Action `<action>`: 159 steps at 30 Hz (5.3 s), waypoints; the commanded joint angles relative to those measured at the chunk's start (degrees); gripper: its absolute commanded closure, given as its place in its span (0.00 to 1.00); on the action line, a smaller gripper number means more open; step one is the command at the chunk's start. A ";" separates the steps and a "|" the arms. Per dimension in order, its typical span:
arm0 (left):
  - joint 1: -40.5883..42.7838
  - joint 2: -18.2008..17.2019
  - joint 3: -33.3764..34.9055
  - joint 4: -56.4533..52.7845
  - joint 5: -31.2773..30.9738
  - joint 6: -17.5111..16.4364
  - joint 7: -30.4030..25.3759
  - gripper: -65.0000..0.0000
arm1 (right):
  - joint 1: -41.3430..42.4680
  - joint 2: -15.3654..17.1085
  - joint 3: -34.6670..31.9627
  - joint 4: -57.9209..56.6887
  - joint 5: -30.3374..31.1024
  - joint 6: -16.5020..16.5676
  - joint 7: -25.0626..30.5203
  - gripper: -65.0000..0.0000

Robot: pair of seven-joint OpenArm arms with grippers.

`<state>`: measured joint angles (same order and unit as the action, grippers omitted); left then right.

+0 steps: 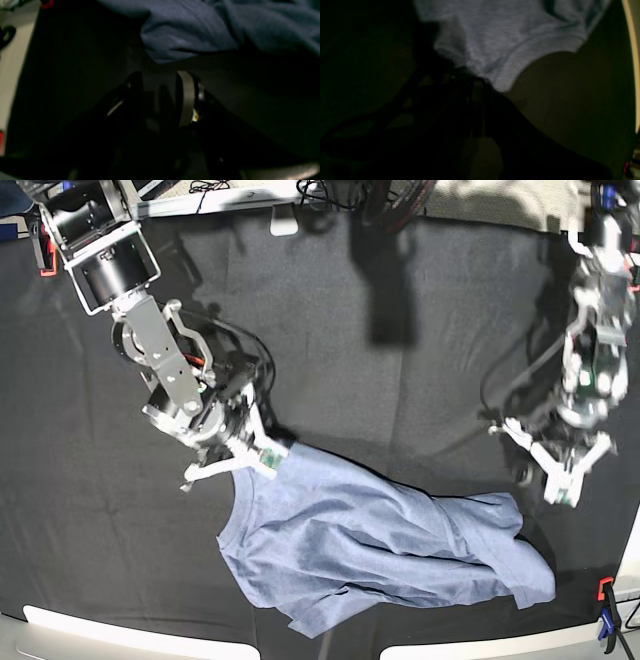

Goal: Layout the t-shirt on the table in an organized manner, then fold the t-shirt properly
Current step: 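Grasp the shirt collar edge with the right gripper, then drag the collar edge with the right gripper away from the left gripper, then reach the left gripper down and grasp the shirt fabric near the hem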

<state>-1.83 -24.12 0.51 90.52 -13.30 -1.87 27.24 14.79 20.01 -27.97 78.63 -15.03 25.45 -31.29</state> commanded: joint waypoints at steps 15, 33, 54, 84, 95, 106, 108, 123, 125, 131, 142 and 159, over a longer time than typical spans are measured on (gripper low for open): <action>7.82 0.76 -2.84 3.61 -2.78 -6.23 -1.99 0.69 | -15.82 17.94 2.56 34.88 3.43 -0.46 -18.43 1.00; 8.96 4.42 -2.84 3.61 -4.09 -8.07 -1.11 0.69 | -3.61 2.97 6.32 12.70 10.93 8.98 -2.40 0.49; 8.94 4.42 -2.84 3.61 -0.22 -8.02 -2.01 0.69 | 9.05 0.28 -10.58 -6.49 -1.53 5.33 -2.75 0.70; 8.98 4.44 -2.84 3.61 -3.50 -8.07 -1.29 0.69 | -17.59 29.44 10.60 36.11 22.05 3.34 -31.56 1.00; 8.96 11.39 -2.54 3.61 -16.35 -20.11 5.05 0.63 | -22.56 26.29 15.21 36.20 23.17 3.19 -28.55 0.71; 6.62 24.09 -2.19 3.52 0.37 -13.07 3.26 0.63 | -22.56 24.11 15.21 36.20 23.17 2.95 -28.28 0.67; 5.55 25.42 -2.19 2.73 4.04 -13.05 3.50 0.63 | -22.56 24.11 15.21 36.22 23.17 2.38 -28.26 0.67; -3.69 27.08 -2.38 -11.45 6.49 -11.69 2.71 1.00 | -22.56 24.11 15.21 36.22 23.12 0.61 -28.26 0.67; -4.07 26.71 -2.40 -9.81 7.34 -10.01 4.02 1.00 | -22.56 24.11 15.21 36.22 23.12 0.61 -28.26 0.67; -4.04 22.86 -2.40 3.69 16.44 -5.51 10.67 1.00 | -22.47 24.11 15.21 36.22 23.12 0.61 -28.26 0.67; -1.38 9.60 -2.40 13.14 23.28 1.81 17.33 1.00 | -22.40 24.09 15.21 36.22 23.15 0.61 -28.24 0.67; 8.13 18.60 -2.29 8.52 -10.14 -10.03 14.16 0.47 | -22.25 20.61 15.21 36.22 22.91 0.61 -26.21 0.67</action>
<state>7.18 -5.28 -1.58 98.10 -22.90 -11.86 43.03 -8.27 39.83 -13.34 114.06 8.40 26.48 -58.11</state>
